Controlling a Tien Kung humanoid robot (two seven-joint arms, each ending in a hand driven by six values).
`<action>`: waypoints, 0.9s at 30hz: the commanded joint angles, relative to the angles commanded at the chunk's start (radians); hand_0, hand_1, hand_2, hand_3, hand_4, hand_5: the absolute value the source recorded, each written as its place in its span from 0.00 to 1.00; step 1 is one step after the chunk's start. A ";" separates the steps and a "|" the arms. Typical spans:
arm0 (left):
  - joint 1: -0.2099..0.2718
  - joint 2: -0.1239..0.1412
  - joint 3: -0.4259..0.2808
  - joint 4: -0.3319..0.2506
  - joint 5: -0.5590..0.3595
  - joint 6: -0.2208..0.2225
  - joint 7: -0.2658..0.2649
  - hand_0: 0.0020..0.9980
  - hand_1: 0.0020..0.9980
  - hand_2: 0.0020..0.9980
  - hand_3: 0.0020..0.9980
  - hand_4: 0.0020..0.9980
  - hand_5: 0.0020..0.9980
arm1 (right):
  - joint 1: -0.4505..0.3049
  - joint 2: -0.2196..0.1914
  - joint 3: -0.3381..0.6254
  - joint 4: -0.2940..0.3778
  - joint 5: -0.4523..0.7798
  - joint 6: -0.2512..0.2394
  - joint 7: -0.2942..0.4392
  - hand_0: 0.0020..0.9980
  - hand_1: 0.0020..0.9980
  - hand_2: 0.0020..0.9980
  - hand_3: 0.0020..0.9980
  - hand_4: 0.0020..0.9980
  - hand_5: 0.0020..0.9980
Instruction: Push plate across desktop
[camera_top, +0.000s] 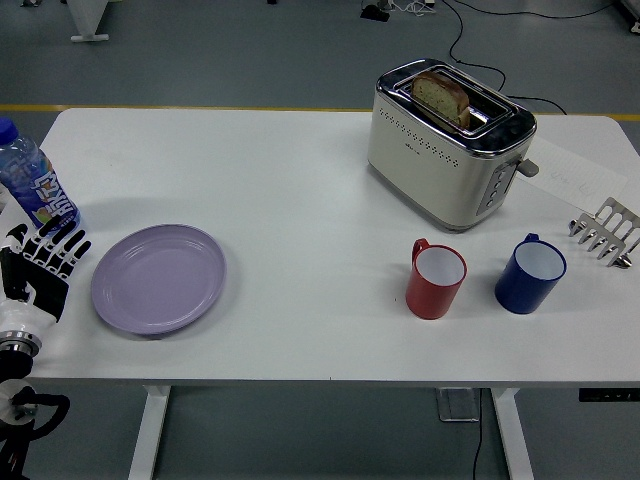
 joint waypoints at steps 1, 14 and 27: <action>-0.001 -0.002 0.000 0.005 0.001 -0.002 0.001 0.73 0.71 0.66 0.63 0.54 1.00 | 0.000 0.000 0.001 0.000 -0.001 0.000 0.000 0.59 0.53 0.63 0.64 0.36 0.58; -0.005 -0.028 0.022 0.026 -0.009 -0.023 0.004 0.73 0.72 0.66 0.63 0.54 1.00 | 0.001 0.001 0.013 0.001 -0.020 -0.005 -0.005 0.59 0.53 0.63 0.64 0.36 0.58; 0.006 -0.065 0.039 0.013 0.011 -0.018 -0.002 0.73 0.72 0.66 0.63 0.54 1.00 | -0.004 -0.001 0.018 0.001 -0.031 -0.007 -0.006 0.59 0.53 0.63 0.63 0.36 0.58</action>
